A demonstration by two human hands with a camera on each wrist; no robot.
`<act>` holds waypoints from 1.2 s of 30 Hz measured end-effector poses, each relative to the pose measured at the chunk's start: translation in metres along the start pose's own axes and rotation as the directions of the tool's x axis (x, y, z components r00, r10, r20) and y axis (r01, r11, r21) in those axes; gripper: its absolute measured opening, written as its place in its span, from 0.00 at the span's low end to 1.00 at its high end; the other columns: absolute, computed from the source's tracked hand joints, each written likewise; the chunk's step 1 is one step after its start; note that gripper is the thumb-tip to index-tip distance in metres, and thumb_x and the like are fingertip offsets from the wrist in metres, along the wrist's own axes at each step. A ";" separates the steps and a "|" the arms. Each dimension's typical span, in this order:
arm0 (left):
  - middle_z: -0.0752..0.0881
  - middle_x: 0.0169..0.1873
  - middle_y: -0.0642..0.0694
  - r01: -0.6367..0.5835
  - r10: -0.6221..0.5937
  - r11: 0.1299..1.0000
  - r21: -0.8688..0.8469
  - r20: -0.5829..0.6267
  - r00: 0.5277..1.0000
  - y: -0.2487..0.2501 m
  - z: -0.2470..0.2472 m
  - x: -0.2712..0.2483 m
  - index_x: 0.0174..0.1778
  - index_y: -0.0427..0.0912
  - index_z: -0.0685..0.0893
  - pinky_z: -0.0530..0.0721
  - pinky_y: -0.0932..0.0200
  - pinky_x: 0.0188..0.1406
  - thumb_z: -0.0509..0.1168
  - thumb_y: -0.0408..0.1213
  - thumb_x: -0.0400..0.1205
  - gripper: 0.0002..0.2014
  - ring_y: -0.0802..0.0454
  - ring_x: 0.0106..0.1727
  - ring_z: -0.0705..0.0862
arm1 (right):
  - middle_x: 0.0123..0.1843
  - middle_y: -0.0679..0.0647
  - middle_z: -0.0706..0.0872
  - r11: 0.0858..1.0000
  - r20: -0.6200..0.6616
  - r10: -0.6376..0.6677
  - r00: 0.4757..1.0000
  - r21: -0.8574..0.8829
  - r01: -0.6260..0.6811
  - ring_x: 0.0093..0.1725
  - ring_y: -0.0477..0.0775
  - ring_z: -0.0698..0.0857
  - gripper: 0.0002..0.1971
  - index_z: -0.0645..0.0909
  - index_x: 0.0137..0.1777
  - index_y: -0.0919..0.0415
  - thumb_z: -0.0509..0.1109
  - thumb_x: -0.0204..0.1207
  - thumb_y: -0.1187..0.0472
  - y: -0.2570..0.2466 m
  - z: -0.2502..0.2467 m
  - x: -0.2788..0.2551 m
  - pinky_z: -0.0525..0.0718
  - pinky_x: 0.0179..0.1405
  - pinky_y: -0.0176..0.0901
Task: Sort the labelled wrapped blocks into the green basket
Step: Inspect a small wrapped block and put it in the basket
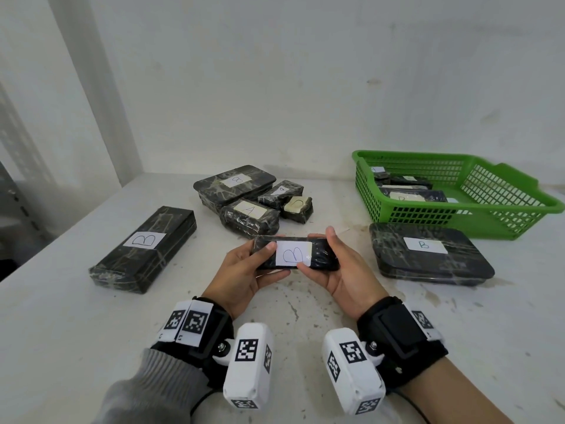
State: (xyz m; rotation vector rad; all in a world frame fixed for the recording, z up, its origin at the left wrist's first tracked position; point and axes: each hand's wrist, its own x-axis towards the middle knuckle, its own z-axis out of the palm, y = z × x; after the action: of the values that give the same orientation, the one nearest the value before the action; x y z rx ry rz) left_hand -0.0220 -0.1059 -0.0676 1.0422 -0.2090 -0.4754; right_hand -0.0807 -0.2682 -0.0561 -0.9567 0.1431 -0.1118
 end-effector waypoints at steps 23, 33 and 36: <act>0.91 0.50 0.35 -0.066 0.065 0.997 0.026 0.023 0.998 0.000 0.003 -0.001 0.61 0.33 0.85 0.92 0.55 0.42 0.68 0.36 0.74 0.20 0.47 0.46 0.91 | 0.50 0.61 0.92 0.992 0.002 -0.105 0.994 -0.076 0.105 0.50 0.55 0.92 0.14 0.84 0.55 0.67 0.68 0.76 0.57 0.005 -0.001 -0.003 0.90 0.37 0.37; 0.90 0.51 0.32 -0.071 0.076 0.993 -0.092 0.046 0.996 0.002 0.006 -0.002 0.60 0.27 0.82 0.90 0.59 0.38 0.68 0.30 0.73 0.19 0.46 0.45 0.92 | 0.57 0.62 0.90 0.989 0.085 -0.100 0.991 -0.104 0.109 0.54 0.55 0.91 0.12 0.81 0.62 0.61 0.65 0.80 0.63 -0.004 -0.005 -0.007 0.90 0.43 0.40; 0.91 0.50 0.34 -0.120 0.126 0.989 -0.090 0.064 0.990 0.008 0.006 -0.005 0.57 0.29 0.84 0.90 0.60 0.39 0.67 0.30 0.74 0.16 0.47 0.46 0.92 | 0.62 0.63 0.88 0.991 0.179 -0.109 0.978 -0.051 0.120 0.56 0.60 0.90 0.26 0.76 0.70 0.52 0.71 0.70 0.59 -0.008 -0.004 -0.010 0.90 0.52 0.48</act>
State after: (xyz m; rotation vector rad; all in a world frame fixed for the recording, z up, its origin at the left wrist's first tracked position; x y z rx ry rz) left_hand -0.0261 -0.1048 -0.0578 0.9234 -0.3102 -0.4050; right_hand -0.0918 -0.2743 -0.0507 -1.0320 -0.0725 -0.1287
